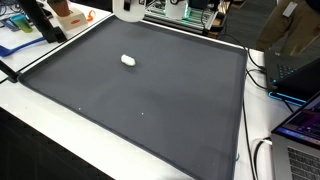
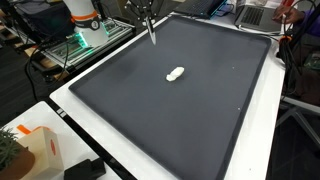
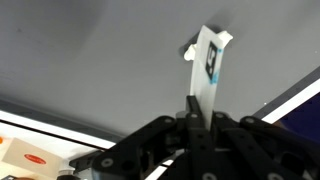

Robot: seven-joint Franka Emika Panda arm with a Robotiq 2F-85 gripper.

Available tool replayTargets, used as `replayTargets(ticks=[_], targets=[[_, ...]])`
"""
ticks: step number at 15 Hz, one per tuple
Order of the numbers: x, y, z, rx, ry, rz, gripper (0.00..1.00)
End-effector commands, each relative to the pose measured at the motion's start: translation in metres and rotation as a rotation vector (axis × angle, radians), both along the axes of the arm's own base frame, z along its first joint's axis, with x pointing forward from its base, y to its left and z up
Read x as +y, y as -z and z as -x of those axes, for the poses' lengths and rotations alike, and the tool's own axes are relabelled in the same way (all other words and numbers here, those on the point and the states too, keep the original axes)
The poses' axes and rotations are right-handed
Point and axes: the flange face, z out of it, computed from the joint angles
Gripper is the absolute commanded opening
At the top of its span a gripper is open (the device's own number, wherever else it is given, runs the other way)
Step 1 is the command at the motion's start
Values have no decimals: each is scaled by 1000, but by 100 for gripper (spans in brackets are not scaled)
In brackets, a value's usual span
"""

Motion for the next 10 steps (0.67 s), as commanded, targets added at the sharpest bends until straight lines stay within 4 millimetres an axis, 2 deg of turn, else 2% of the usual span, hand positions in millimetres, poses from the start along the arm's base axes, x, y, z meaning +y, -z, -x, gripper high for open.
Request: replayTargets(ticks=[1, 5, 6, 10], targets=[[0, -1, 0, 1, 0, -1, 4], [-1, -2, -1, -1, 2, -4, 4], [-1, -2, -1, -1, 3, -5, 1], [12, -1, -1, 24, -117, -41, 1]])
